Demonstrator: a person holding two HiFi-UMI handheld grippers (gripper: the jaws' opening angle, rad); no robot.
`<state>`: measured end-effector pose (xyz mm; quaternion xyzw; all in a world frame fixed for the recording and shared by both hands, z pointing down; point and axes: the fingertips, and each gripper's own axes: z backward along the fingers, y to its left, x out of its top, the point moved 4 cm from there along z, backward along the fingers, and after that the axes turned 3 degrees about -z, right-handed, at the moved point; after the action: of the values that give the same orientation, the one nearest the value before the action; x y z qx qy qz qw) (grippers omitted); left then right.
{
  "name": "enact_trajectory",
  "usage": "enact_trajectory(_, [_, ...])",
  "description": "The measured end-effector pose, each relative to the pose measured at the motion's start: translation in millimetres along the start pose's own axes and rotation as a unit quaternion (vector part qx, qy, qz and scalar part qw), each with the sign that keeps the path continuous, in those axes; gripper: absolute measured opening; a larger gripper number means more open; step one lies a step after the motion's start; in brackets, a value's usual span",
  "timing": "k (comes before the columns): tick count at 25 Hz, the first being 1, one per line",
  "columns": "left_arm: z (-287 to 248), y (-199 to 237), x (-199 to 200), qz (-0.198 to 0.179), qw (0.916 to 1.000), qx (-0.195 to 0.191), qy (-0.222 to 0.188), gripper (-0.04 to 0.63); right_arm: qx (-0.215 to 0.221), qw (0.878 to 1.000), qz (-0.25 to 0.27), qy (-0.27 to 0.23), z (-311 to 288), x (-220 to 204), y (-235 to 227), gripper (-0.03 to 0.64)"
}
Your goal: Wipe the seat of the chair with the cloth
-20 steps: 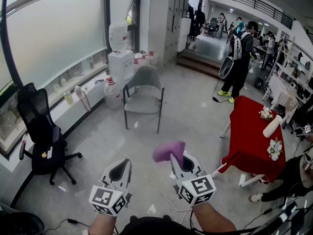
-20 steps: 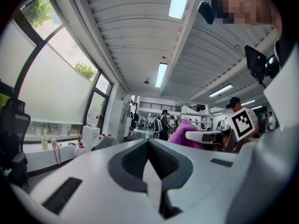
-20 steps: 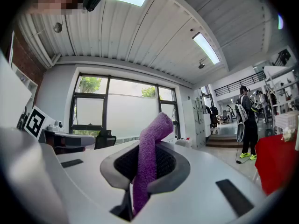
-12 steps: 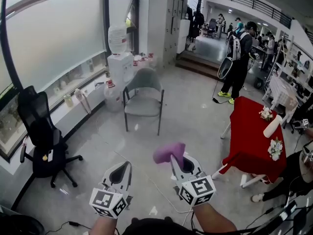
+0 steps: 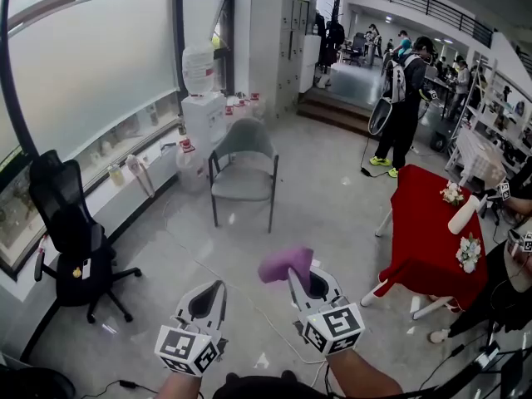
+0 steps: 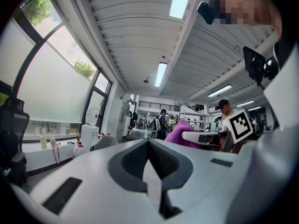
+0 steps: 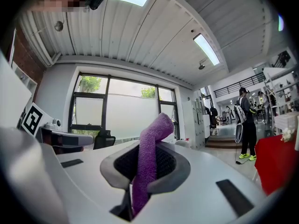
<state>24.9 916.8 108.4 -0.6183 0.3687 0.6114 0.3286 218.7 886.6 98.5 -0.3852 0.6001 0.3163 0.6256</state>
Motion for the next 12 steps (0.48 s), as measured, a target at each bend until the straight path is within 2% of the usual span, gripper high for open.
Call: enact_trajectory(12, [22.2, 43.4, 2.6, 0.005, 0.9999, -0.012, -0.006, 0.005, -0.009, 1.000, 0.001, -0.005, -26.1, 2.1, 42.0, 0.043])
